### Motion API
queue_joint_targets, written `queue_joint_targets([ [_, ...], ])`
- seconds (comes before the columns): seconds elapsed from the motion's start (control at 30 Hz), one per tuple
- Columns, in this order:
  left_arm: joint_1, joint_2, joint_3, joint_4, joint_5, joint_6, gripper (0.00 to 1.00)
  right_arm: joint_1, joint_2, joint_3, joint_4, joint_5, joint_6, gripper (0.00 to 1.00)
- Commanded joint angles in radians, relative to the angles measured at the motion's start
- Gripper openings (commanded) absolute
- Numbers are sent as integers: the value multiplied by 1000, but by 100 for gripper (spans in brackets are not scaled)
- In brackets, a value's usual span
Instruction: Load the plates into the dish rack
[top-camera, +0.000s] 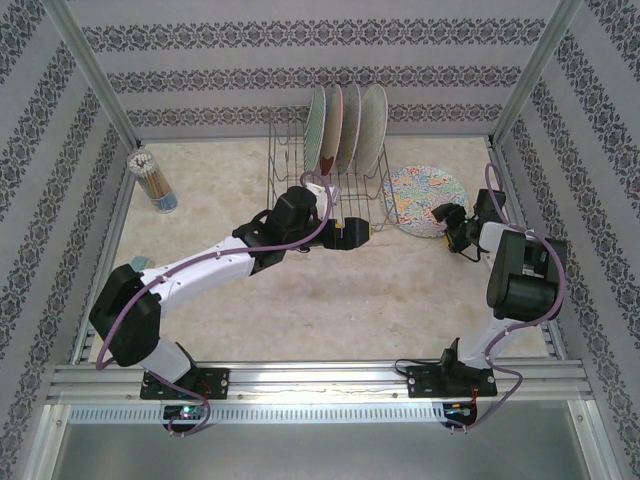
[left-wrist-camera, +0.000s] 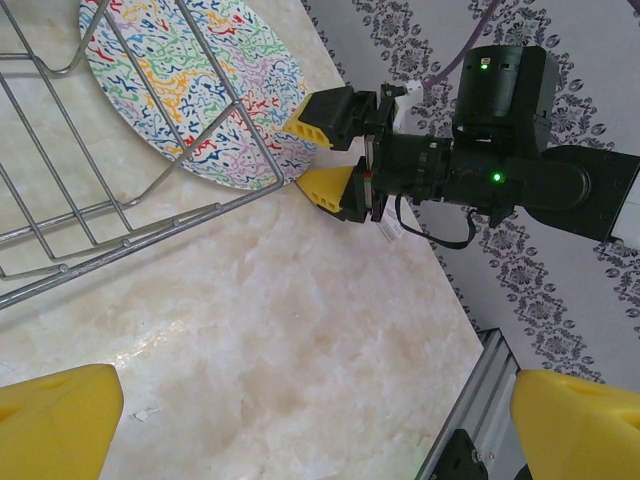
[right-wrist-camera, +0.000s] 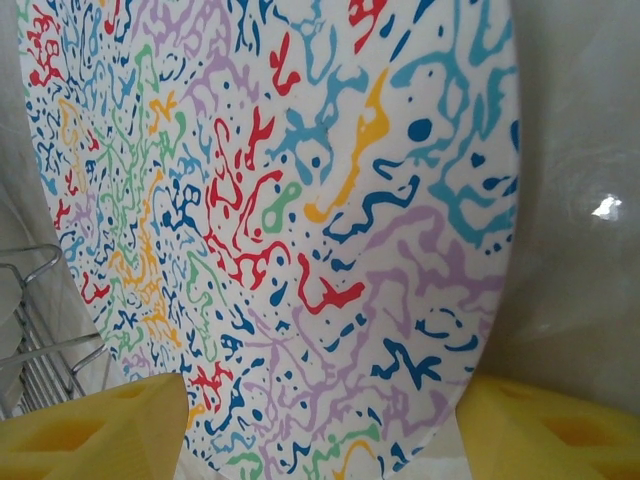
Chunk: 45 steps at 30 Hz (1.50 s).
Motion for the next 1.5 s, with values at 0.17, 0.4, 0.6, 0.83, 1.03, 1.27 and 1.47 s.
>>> queue_joint_targets([
  [0.17, 10, 2, 26, 7, -1, 4, 100, -12, 22, 14, 56, -32, 19, 70],
  [0.4, 13, 3, 25, 11, 2, 3, 100, -12, 35, 6, 84, -43, 40, 68],
  [0.6, 16, 14, 30, 15, 10, 4, 100, -12, 39, -1, 97, -36, 50, 62],
  [0.83, 20, 20, 24, 26, 16, 1, 100, -12, 51, -17, 121, -17, 89, 54],
  [1.03, 22, 22, 21, 27, 19, 0, 100, -12, 74, -30, 147, -3, 124, 50],
  [1.27, 26, 18, 14, 32, 18, -1, 100, -12, 85, -34, 173, 7, 144, 46],
  [1.47, 29, 18, 11, 33, 19, -2, 100, -12, 96, -27, 192, 6, 157, 42],
])
